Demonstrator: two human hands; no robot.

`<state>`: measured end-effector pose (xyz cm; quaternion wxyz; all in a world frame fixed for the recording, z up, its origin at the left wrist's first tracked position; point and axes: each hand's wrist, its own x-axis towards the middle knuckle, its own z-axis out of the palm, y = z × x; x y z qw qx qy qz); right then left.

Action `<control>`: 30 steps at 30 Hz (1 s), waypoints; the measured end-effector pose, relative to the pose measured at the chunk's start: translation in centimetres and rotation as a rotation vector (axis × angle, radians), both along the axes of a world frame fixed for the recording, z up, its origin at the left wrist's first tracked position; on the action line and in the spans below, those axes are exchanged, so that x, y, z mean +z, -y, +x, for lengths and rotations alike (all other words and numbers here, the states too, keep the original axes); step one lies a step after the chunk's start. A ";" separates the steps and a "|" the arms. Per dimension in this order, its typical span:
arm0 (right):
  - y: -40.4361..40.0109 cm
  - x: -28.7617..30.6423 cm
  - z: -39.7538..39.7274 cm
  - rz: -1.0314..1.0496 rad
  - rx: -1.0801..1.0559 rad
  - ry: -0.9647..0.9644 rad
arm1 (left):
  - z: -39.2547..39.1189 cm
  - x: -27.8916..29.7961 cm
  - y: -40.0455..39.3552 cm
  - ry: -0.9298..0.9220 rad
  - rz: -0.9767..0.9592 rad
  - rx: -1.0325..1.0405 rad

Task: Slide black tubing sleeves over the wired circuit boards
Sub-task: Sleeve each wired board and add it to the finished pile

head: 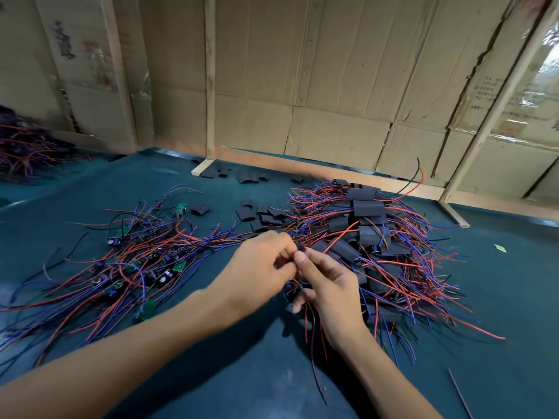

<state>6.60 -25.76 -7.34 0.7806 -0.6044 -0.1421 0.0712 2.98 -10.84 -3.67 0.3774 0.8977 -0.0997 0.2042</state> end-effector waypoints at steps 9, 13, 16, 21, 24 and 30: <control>0.8 0.7 0.3 0.174 0.090 -0.111 | -0.2 0.6 -3.0 -0.279 -0.324 -0.210; 0.5 0.6 0.3 0.150 0.070 -0.116 | 2.5 1.6 -8.5 -0.201 0.195 0.262; 0.3 0.5 0.2 0.113 0.093 -0.090 | 3.6 2.2 -11.8 -0.593 0.612 0.431; 0.4 0.3 0.4 0.039 0.094 -0.061 | 3.3 1.8 -11.4 -0.540 0.735 0.489; 0.4 0.2 0.4 0.015 0.076 -0.055 | 3.2 2.3 -10.8 -0.470 0.605 0.486; 0.4 0.3 0.3 0.010 0.099 -0.064 | 3.7 4.8 -10.8 -0.310 0.355 0.437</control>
